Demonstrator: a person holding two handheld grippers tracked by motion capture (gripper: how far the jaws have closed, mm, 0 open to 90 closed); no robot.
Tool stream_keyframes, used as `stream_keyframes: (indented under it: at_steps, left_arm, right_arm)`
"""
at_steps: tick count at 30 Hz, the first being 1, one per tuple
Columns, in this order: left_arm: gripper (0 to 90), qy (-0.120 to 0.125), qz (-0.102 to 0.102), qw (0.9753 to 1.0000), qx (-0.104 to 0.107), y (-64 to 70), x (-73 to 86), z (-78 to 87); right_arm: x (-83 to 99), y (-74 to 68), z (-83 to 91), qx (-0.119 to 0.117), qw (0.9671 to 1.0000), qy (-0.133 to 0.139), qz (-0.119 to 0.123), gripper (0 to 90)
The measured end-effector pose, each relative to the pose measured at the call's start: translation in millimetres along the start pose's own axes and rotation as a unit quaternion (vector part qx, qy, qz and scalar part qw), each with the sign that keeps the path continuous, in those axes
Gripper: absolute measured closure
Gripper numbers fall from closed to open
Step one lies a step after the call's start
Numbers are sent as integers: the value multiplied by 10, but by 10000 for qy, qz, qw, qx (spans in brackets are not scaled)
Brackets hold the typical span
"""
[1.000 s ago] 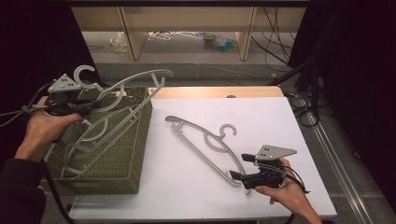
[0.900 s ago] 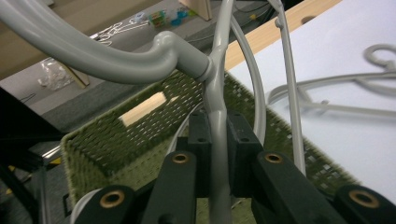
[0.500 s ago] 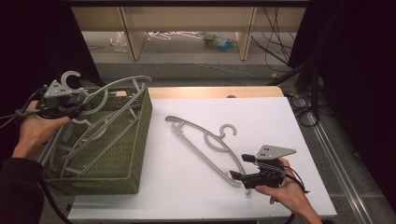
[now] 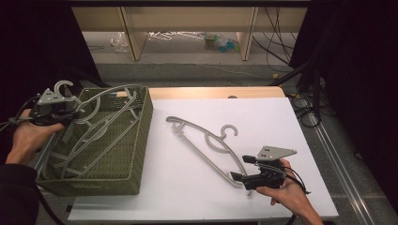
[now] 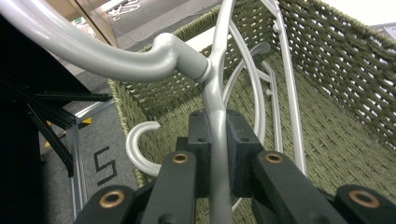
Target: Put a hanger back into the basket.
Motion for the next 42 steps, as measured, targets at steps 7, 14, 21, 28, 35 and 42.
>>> stream_keyframes:
  at_steps: [7,14,21,28,35,42]
  left_arm:
    - [815,-181,-67,9997,119,33,97,-111]
    - [812,-313,-59,9992,234,116,139,-245]
    - [809,-477,165,9981,354,169,235,-407]
    - [802,-788,266,9961,290,167,384,-532]
    - [774,-804,435,9956,180,125,442,-521]
    - [714,-509,536,9971,174,175,394,-397]
  right_arm:
    - [3,6,10,-1,10000,-18,-24,253]
    - [11,10,-3,-23,10000,-39,14,252]
    - [20,14,-11,-15,10000,-53,31,253]
    - [35,25,-18,8,10000,-70,10,253]
    - [33,19,-27,-1,10000,-67,4,253]
    - [33,25,-21,1,10000,-59,-7,253]
Point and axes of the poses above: each handheld gripper's, and its own axes: z roughly backward along the jaws, x roughly out of its underside, y roughly to its right, the point moved 2 cm from there along -z, roughly forward along the jaws, and after that the axes turned 10 degrees about z, right-handed, at the moved point
